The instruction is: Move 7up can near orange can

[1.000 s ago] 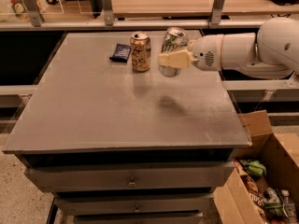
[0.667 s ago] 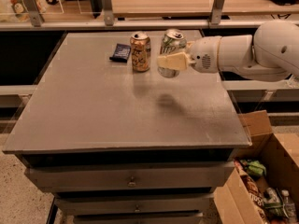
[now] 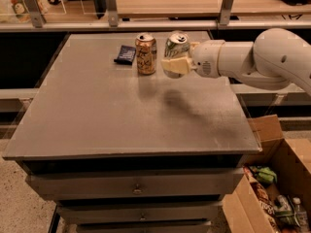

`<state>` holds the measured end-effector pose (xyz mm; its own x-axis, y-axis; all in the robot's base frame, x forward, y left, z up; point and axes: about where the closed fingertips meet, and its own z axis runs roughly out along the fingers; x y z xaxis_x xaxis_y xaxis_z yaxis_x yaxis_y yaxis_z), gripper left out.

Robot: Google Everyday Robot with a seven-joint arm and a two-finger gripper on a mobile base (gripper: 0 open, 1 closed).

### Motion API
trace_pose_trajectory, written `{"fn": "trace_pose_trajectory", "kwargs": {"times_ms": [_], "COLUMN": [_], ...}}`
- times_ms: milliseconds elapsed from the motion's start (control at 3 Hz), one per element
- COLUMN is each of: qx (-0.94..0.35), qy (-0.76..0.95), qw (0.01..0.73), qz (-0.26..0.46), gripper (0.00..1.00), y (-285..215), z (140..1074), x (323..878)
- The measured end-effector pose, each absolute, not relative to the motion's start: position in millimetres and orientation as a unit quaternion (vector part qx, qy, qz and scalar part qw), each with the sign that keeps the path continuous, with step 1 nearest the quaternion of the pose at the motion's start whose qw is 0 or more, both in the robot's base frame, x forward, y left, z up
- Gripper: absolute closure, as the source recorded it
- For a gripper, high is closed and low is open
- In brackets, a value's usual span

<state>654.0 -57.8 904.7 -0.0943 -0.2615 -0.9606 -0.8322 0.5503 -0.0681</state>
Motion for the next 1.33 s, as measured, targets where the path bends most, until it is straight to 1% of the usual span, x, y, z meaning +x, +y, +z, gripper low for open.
{"fn": "trace_pose_trajectory", "kwargs": {"times_ms": [333,1000,1333], "qx": [-0.413,-0.434,-0.431], "qy": [0.691,0.7,0.702], "qw": [0.537,0.507,0.503], "qz": [0.251,0.253,0.26], "gripper": [0.85,0.38,0.15], "y": [-52,-41,-39], "z": [896,872,867], "x": [664,670,672]}}
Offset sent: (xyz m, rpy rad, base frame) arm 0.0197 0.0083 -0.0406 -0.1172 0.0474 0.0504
